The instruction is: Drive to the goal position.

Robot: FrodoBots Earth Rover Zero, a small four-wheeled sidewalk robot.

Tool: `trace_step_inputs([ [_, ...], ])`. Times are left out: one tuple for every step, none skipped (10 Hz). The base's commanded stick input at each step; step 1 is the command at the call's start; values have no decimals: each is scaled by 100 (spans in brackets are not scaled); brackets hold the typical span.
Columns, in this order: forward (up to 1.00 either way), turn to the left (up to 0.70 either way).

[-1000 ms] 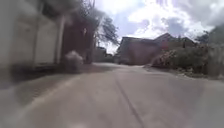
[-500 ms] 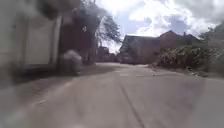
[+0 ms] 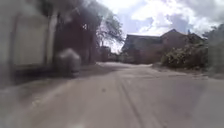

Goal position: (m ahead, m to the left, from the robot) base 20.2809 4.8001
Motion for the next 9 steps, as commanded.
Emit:
trace_step_inputs([
  [100, 0],
  [100, 0],
  [100, 0],
  [100, 0],
  [100, 0],
  [100, 0],
  [100, 0],
  [100, 0],
  [100, 0],
])
